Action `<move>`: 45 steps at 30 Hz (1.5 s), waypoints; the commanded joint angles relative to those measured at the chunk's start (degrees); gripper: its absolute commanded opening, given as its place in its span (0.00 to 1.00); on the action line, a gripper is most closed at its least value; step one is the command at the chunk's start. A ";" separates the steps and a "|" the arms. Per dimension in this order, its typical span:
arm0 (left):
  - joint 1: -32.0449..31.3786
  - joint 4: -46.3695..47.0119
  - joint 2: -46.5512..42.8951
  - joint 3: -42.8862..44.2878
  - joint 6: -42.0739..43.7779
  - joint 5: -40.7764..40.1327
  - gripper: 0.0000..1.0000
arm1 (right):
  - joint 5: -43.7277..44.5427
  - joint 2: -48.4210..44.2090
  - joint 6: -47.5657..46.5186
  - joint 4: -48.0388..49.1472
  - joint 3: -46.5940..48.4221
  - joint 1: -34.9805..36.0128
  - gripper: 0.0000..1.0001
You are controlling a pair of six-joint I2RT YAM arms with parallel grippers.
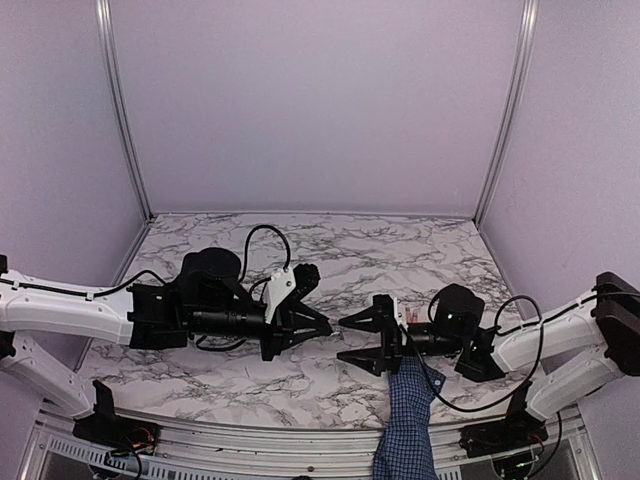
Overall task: Paint the nails
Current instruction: Pick up the nail polish bottle from the center of the board, then pass from the left arm to the right
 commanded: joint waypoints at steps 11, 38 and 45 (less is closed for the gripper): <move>0.54 -5.97 -1.99 3.04 -3.43 -0.90 0.00 | -3.01 0.98 0.04 -5.13 7.87 3.25 0.61; 0.87 -6.12 -2.56 3.69 -3.45 -1.11 0.00 | -2.88 4.68 -1.10 -7.71 11.15 3.44 0.23; 0.89 -6.39 -2.78 4.07 -3.05 -0.98 0.00 | -2.84 5.31 -1.38 -8.46 11.67 3.44 0.28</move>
